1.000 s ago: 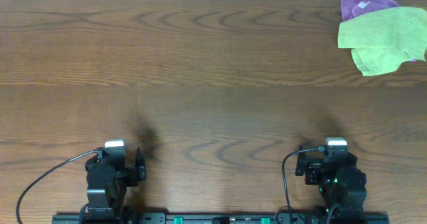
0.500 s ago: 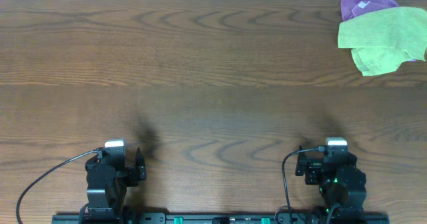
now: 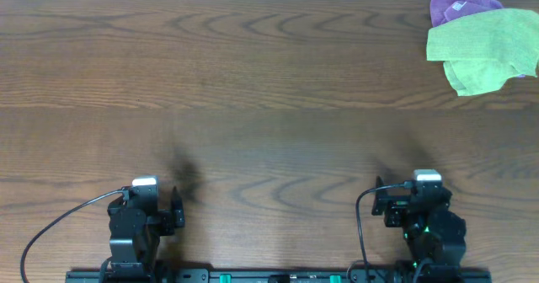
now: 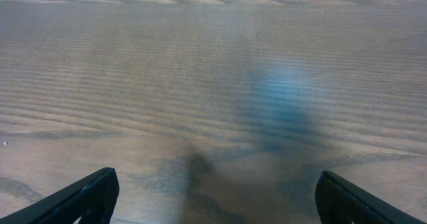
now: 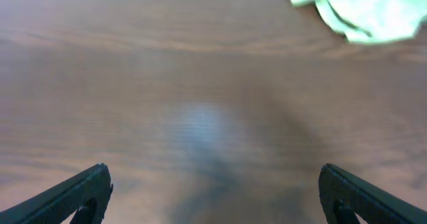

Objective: Fold the cloth
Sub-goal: 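Reach the right gripper to the lime-green cloth on the pile and grasp it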

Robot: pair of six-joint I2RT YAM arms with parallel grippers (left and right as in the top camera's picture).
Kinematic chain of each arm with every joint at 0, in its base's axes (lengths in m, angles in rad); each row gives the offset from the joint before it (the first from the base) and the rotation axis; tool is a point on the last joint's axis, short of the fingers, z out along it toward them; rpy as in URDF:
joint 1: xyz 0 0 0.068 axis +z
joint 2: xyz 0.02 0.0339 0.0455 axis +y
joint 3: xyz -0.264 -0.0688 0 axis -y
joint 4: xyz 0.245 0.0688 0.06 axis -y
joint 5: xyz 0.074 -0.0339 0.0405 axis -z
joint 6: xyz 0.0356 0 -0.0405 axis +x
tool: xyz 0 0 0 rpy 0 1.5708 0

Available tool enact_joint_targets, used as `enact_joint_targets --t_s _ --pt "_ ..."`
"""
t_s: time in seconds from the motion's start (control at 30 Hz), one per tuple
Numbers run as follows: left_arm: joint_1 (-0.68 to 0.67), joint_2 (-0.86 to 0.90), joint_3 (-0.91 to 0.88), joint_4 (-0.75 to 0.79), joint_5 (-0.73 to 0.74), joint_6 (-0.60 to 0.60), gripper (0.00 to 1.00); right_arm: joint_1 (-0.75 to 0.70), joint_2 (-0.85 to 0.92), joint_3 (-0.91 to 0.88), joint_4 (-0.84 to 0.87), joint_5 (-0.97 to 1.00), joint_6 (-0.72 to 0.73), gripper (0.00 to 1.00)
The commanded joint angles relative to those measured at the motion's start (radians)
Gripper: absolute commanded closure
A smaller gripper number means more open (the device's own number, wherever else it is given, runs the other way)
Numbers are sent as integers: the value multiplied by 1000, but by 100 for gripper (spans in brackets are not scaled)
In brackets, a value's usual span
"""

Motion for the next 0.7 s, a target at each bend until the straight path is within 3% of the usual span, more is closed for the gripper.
enact_joint_targets --t_s 0.0,0.17,0.37,0.67 --pt "7 0 -10 -36 -9 -3 5 -14 1 -1 69 -160 73 1" --pt "7 0 -10 -35 -9 -3 4 -14 3 -15 377 -235 148 1" --pt "7 0 -10 -36 -9 -3 4 -14 101 -32 759 -40 406 1" --pt "7 0 -10 -36 -9 -3 5 -70 588 5 1119 9 680 1"
